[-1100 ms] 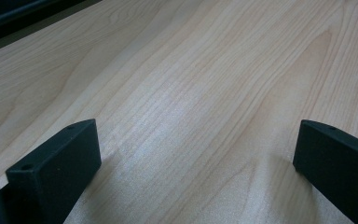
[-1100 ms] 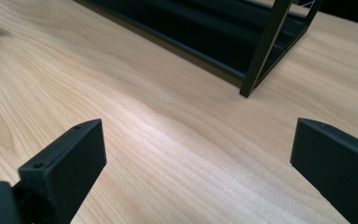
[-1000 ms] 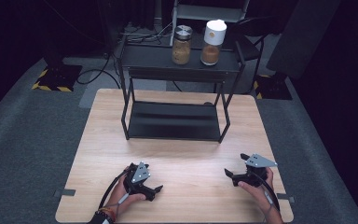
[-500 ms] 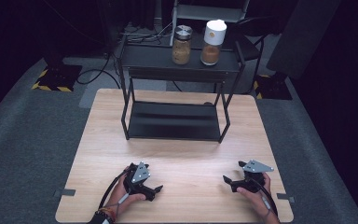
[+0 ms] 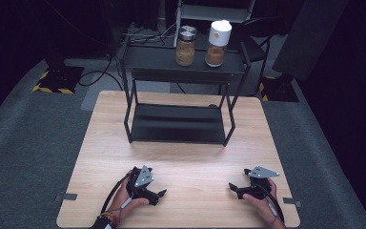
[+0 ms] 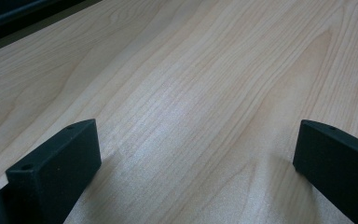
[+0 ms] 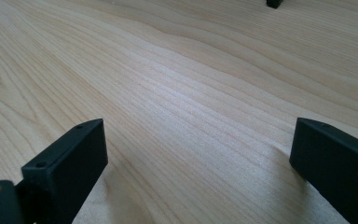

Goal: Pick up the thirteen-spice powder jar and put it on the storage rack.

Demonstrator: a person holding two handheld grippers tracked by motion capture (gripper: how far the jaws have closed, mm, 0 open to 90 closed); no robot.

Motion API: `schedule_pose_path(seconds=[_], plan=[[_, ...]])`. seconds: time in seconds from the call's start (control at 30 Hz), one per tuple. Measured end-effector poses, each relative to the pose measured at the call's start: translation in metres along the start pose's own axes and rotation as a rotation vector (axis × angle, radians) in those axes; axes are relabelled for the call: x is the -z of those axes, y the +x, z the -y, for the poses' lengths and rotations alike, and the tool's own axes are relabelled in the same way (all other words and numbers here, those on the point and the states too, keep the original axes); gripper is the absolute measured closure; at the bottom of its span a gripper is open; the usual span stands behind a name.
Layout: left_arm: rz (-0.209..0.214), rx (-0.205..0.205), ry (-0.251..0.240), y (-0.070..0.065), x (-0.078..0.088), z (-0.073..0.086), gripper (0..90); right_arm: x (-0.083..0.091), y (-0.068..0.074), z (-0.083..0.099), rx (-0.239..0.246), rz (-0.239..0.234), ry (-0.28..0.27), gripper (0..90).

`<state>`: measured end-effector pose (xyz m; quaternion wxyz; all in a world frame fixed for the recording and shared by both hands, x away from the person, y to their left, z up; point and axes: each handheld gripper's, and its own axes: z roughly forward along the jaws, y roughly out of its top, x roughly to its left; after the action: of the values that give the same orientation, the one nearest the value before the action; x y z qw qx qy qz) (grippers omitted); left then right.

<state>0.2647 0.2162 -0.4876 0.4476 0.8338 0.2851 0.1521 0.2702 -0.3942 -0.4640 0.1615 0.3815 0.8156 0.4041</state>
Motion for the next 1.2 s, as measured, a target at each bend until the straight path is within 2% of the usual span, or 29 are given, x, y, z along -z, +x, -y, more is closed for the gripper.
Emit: schedule_pose_path(seconds=[0.2,0.5,1.2], plan=[[0.000,0.000,0.000,0.000,0.000,0.000,0.0,-0.001,0.006,0.005,0.038,0.028,-0.011,3.8],[0.000,0.000,0.000,0.000,0.000,0.000,0.0,-0.002,0.007,0.020,0.040,0.035,-0.070,2.8],[0.000,-0.001,0.000,0.000,0.000,0.000,0.0,-0.002,0.010,0.021,0.034,0.047,-0.068,2.2]])
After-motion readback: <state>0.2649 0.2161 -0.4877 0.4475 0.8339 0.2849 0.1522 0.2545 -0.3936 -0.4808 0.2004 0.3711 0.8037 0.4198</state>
